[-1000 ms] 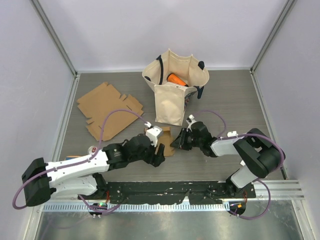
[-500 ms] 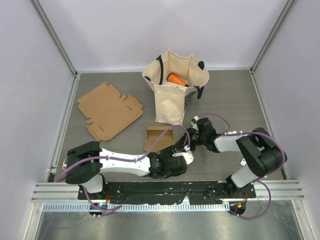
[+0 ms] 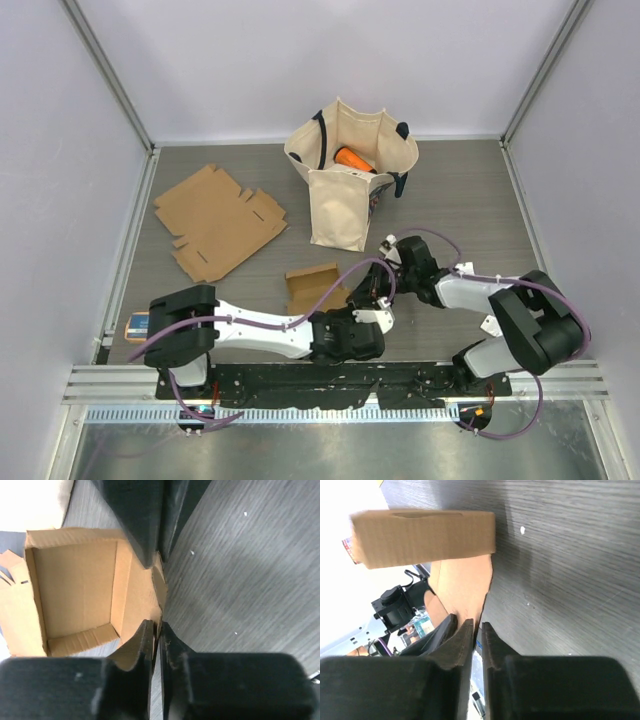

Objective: Fold the paper box

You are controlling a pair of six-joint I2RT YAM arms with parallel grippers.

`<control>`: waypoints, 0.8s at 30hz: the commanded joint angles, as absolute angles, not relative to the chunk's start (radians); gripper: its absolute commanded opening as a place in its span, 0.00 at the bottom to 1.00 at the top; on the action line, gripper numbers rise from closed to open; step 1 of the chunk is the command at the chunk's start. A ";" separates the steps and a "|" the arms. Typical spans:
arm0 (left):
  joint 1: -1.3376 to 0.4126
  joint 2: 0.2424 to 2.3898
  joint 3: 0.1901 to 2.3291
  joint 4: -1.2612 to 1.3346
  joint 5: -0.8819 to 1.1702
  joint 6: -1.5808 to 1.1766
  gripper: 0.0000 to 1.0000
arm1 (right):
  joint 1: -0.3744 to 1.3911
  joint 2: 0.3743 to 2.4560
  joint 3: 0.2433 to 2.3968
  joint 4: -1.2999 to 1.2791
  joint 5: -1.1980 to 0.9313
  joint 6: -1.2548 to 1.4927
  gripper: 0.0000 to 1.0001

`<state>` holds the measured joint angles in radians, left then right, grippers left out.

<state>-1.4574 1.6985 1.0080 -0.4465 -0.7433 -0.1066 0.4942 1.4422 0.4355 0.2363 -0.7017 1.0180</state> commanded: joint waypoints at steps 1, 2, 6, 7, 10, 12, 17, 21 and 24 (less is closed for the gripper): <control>-1.470 1.617 1.049 -0.508 -0.715 -0.175 0.05 | 0.494 1.330 0.567 0.008 -0.681 0.818 0.36; -1.470 1.583 1.055 -0.520 -0.703 -0.190 0.00 | 0.494 1.301 0.592 -0.050 -0.634 0.740 0.41; -1.460 1.505 1.098 -0.610 -0.634 -0.274 0.00 | 0.460 1.183 0.702 -0.236 -0.487 0.660 0.59; -1.441 1.488 1.109 -0.632 -0.614 -0.305 0.00 | 0.453 1.169 0.739 -0.268 -0.459 0.647 0.64; -1.366 1.431 1.153 -0.713 -0.549 -0.457 0.00 | 0.449 1.108 0.823 -0.432 -0.211 0.580 0.71; -1.316 1.382 1.170 -0.748 -0.491 -0.592 0.00 | 0.449 1.059 0.847 -0.550 -0.054 0.571 0.73; -1.114 1.290 1.175 -0.762 -0.335 -0.830 0.00 | 0.425 0.970 0.851 -0.708 0.264 0.636 0.82; -0.993 1.227 1.160 -0.748 -0.319 -1.114 0.00 | 0.299 0.942 0.810 -0.732 0.330 0.647 0.89; -0.921 1.229 1.176 -0.822 -0.301 -1.268 0.00 | 0.148 0.972 0.805 -0.739 0.267 0.620 0.95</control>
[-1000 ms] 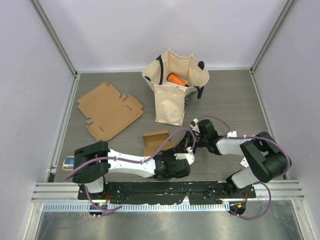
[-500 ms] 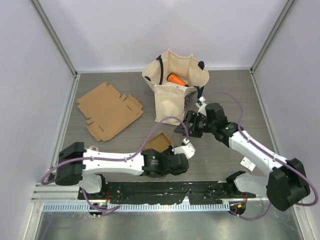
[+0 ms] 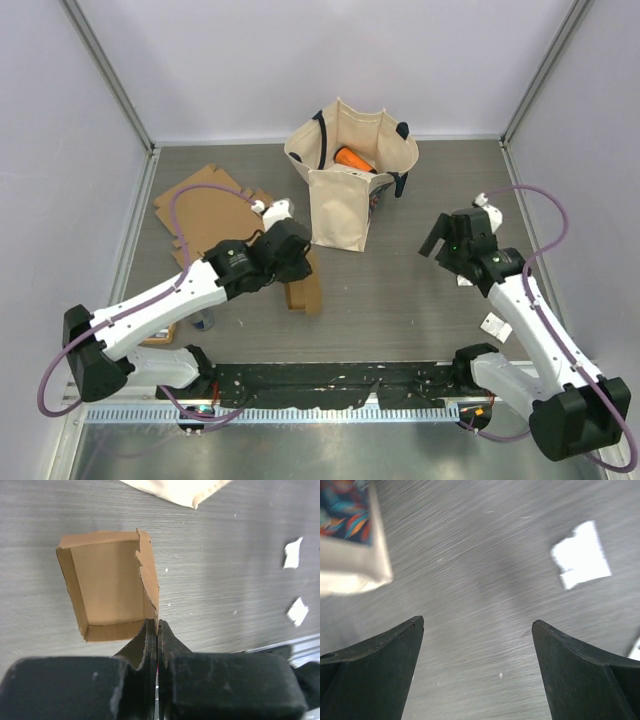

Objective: Fold the paper box

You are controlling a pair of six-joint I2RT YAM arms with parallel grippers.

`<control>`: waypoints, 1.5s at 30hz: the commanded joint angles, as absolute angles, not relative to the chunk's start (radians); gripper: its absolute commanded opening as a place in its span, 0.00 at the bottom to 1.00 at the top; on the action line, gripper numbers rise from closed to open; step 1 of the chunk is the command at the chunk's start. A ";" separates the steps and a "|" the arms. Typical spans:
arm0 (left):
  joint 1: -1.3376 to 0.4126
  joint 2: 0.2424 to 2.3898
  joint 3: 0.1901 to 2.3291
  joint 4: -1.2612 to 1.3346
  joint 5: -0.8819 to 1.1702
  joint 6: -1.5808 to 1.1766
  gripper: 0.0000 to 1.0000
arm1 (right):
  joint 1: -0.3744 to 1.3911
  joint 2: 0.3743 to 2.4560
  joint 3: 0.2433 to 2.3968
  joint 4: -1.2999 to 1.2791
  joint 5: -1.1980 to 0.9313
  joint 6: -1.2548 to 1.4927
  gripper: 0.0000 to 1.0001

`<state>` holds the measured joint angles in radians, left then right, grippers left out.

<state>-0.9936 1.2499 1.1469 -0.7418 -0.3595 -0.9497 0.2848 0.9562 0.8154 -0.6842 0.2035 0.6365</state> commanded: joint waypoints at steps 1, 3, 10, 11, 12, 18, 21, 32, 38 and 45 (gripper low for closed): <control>-0.901 1.248 1.184 -0.842 -0.287 -1.343 0.00 | 0.108 0.986 0.799 -0.735 0.246 0.608 0.95; -0.841 1.268 1.203 -0.877 -0.244 -1.394 0.00 | -0.039 1.017 0.782 -0.720 0.200 0.588 0.95; -0.770 1.304 1.189 -0.842 -0.209 -1.532 0.00 | -0.284 1.170 0.752 -0.571 0.106 0.539 0.95; -0.767 1.304 1.181 -0.822 -0.198 -1.569 0.00 | -0.291 1.192 0.752 -0.534 0.094 0.532 0.96; -0.762 1.292 1.171 -0.809 -0.195 -1.586 0.00 | -0.313 1.213 0.755 -0.523 0.066 0.540 0.96; -0.762 1.201 1.051 -0.761 -0.238 -1.823 0.00 | -0.321 1.337 0.729 -0.482 0.028 0.560 0.88; -0.762 1.146 1.006 -0.744 -0.305 -1.935 0.00 | -0.299 1.364 0.703 -0.466 0.003 0.528 0.86; -0.761 1.250 1.104 -0.861 -0.374 -2.094 0.00 | -0.072 1.465 0.773 -0.506 0.187 0.574 0.85; -0.761 1.275 1.109 -0.864 -0.400 -2.132 0.00 | -0.066 1.497 0.818 -0.512 0.278 0.554 0.86; -0.761 1.301 1.117 -0.865 -0.403 -2.149 0.00 | -0.072 1.532 0.862 -0.463 0.206 0.459 0.89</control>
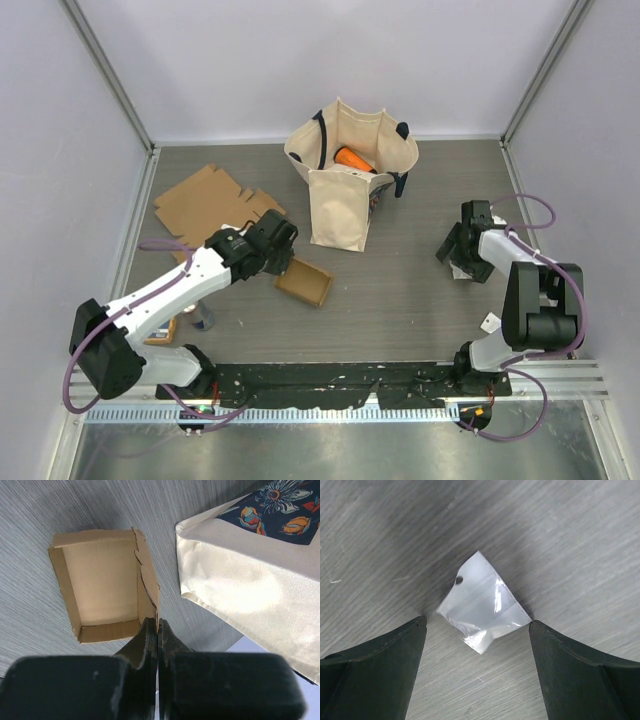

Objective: Fold the paper box

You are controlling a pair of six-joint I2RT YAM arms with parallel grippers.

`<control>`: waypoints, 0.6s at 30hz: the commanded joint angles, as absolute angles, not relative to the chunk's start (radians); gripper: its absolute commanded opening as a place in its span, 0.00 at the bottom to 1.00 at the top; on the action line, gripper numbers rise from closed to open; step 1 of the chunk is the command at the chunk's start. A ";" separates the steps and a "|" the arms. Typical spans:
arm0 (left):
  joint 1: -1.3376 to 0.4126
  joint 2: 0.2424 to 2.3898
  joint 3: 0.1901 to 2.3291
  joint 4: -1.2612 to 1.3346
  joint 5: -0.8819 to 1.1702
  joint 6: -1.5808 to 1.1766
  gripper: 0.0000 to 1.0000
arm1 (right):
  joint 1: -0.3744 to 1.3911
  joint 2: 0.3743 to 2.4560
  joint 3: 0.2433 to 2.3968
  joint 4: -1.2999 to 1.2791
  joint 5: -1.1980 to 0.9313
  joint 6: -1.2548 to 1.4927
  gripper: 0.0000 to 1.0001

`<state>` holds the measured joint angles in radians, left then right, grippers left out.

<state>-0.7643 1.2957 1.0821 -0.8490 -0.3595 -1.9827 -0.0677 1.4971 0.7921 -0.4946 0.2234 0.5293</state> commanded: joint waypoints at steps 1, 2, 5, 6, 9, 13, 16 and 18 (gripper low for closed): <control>-0.759 1.304 1.112 -0.858 -0.402 -2.154 0.00 | -0.072 1.540 0.865 -0.451 0.162 0.440 0.89; -0.761 1.307 1.111 -0.853 -0.403 -2.157 0.00 | -0.072 1.548 0.871 -0.446 0.153 0.405 0.89; -0.761 1.304 1.109 -0.842 -0.422 -2.161 0.00 | -0.074 1.569 0.884 -0.433 0.146 0.364 0.90; -0.761 1.302 1.109 -0.841 -0.432 -2.158 0.00 | -0.074 1.574 0.882 -0.425 0.144 0.354 0.90; -0.762 1.298 1.117 -0.845 -0.477 -2.146 0.00 | -0.074 1.597 0.885 -0.416 0.158 0.333 0.90; -0.761 1.292 1.120 -0.850 -0.508 -2.137 0.00 | -0.072 1.611 0.867 -0.426 0.138 0.379 0.88; -0.762 1.289 1.111 -0.839 -0.508 -2.138 0.00 | -0.071 1.585 0.831 -0.442 0.143 0.452 0.80; -0.762 1.295 1.108 -0.836 -0.505 -2.140 0.00 | -0.066 1.571 0.818 -0.457 0.152 0.474 0.77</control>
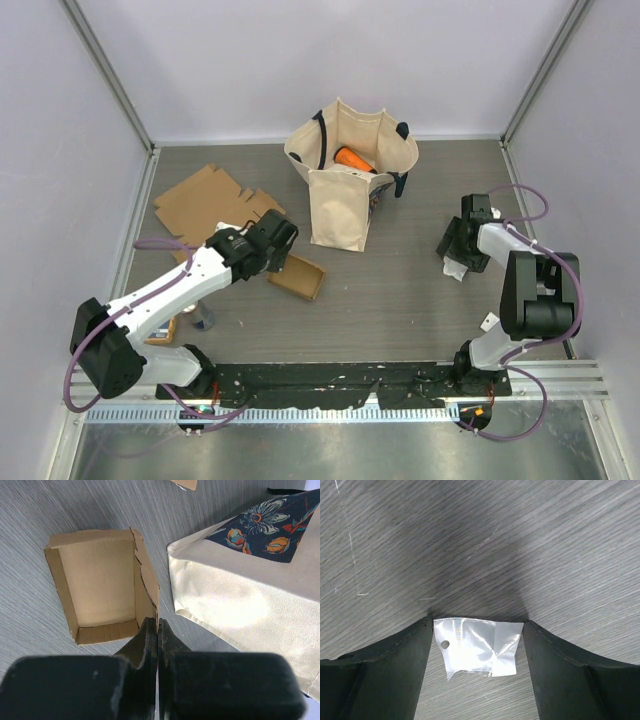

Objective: Fold the paper box

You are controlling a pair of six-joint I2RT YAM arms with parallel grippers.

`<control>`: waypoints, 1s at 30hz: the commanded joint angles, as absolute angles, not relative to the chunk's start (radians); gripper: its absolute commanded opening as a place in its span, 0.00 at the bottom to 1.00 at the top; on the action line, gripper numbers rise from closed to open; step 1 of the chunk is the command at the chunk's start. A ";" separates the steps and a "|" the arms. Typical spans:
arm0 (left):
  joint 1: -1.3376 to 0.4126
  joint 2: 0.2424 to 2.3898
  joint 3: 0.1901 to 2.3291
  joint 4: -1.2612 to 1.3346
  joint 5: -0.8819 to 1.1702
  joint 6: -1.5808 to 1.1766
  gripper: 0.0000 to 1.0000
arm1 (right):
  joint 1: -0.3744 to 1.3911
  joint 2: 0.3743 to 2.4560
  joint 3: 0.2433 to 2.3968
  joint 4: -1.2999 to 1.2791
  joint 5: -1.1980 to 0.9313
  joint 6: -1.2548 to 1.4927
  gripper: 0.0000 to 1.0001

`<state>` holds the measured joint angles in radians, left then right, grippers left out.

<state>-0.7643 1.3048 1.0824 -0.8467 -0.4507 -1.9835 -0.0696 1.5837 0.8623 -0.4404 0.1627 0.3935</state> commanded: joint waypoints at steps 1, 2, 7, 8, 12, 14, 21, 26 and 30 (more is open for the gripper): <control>-0.762 1.295 1.109 -0.835 -0.503 -2.140 0.00 | -0.063 1.566 0.813 -0.466 0.164 0.486 0.75; -0.762 1.295 1.108 -0.834 -0.502 -2.138 0.00 | -0.063 1.562 0.808 -0.471 0.172 0.492 0.73; -0.762 1.305 1.114 -0.847 -0.483 -2.148 0.00 | -0.060 1.563 0.778 -0.448 0.172 0.494 0.63; -0.761 1.310 1.120 -0.853 -0.479 -2.152 0.00 | -0.057 1.563 0.772 -0.439 0.161 0.497 0.59; -0.762 1.324 1.147 -0.906 -0.466 -2.175 0.00 | -0.043 1.531 0.738 -0.393 0.138 0.503 0.48; -0.762 1.327 1.150 -0.917 -0.468 -2.187 0.00 | -0.025 1.499 0.732 -0.391 0.153 0.505 0.41; -0.762 1.341 1.166 -0.960 -0.476 -2.227 0.00 | 0.108 1.284 0.681 -0.446 0.107 0.544 0.26; -0.762 1.356 1.177 -0.992 -0.457 -2.266 0.00 | 0.337 1.027 0.626 -0.460 0.058 0.626 0.22; -0.761 1.362 1.178 -1.022 -0.446 -2.299 0.00 | 0.651 0.893 0.598 -0.393 0.055 0.736 0.20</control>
<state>-0.7643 1.3579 1.1431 -0.9550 -0.4351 -1.9835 0.4309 0.9958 0.6205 -0.4454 0.0780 0.6067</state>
